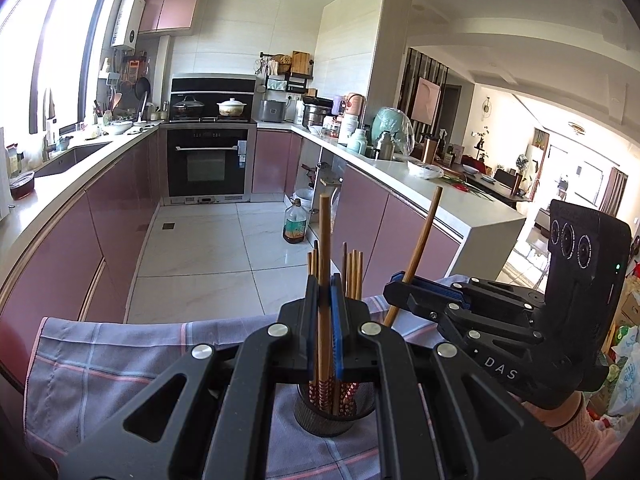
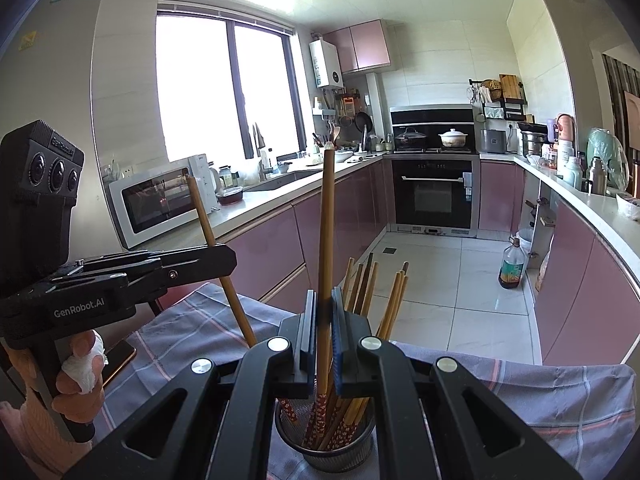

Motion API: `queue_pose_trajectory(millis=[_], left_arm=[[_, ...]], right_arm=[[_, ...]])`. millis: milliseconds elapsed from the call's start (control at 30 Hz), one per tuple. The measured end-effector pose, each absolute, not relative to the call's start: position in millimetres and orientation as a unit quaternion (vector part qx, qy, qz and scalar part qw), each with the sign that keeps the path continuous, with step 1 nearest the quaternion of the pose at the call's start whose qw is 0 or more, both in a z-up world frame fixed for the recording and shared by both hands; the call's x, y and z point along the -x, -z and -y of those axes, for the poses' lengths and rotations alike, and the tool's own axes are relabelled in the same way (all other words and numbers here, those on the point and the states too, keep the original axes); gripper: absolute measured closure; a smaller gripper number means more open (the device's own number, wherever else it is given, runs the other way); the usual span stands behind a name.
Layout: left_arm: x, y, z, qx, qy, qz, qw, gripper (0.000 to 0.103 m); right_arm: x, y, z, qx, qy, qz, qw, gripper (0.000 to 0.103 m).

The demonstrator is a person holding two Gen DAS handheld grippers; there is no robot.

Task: Organize utensils
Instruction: 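Lower both chopsticks down into the black mesh cup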

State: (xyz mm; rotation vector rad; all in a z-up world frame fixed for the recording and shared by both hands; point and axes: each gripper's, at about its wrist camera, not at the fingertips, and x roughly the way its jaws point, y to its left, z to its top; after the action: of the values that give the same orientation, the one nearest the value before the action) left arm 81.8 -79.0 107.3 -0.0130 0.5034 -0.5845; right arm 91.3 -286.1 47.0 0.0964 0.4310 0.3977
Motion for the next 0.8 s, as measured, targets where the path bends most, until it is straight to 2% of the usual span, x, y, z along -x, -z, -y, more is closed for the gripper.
queue_pose_trajectory(millis=[800], left_arm=[[-98,-104,91,0.002,0.284,-0.263,0.922,0.096]], right_arm=[[-98,-37,291,-0.052,-0.197,-0.23,0.952,0.098]])
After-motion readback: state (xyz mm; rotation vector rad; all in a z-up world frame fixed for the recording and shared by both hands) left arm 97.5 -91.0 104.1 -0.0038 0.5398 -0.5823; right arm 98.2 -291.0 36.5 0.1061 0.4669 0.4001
